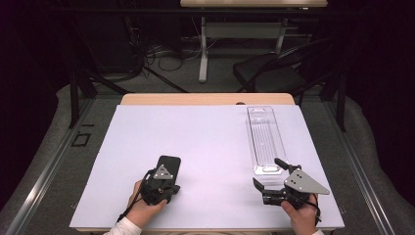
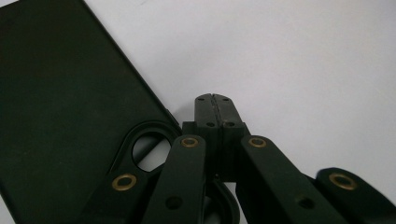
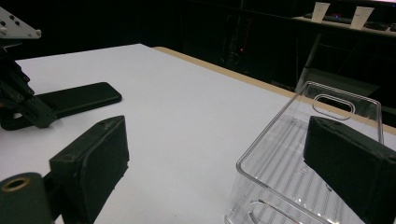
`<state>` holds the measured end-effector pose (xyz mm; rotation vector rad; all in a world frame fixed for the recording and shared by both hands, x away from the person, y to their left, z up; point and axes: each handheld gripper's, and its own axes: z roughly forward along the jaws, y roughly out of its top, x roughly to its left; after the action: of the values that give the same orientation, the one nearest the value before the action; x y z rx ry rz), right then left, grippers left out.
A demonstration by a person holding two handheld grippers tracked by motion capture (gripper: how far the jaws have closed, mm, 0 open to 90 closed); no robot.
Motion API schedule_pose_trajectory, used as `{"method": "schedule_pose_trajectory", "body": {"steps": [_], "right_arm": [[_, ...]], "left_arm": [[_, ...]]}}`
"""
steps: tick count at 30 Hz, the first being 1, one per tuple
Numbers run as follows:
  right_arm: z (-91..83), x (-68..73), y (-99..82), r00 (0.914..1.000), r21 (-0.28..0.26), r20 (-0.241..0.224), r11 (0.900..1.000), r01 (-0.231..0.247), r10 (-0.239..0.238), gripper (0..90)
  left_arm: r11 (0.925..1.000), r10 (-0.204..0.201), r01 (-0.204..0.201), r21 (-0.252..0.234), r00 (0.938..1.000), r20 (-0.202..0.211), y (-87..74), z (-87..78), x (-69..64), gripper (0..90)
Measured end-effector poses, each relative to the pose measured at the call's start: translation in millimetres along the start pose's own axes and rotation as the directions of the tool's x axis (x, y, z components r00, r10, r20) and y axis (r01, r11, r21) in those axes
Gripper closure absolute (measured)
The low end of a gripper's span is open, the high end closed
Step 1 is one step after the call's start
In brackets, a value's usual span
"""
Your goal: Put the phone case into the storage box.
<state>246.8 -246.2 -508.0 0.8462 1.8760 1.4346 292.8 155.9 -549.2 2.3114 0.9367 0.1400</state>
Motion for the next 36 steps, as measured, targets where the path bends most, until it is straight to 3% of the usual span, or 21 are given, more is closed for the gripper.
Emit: {"method": "schedule_pose_trajectory", "body": {"steps": [21, 36], "right_arm": [[0.2, -0.6, -0.8, 1.0, 0.005, 0.003, 1.0, -0.003, 0.003, 6.4], [0.1, -1.0, -0.9, 1.0, 0.006, 0.005, 1.0, -0.002, 0.002, 6.4]], "left_arm": [[0.9989, -0.047, 0.047, 0.001, 0.9962, -0.073, -21.3, -20.7, 19.7, 90.0], [0.9981, -0.061, 0.061, 0.001, 0.9947, -0.083, -24.1, -23.7, 24.6, 90.0]]}}
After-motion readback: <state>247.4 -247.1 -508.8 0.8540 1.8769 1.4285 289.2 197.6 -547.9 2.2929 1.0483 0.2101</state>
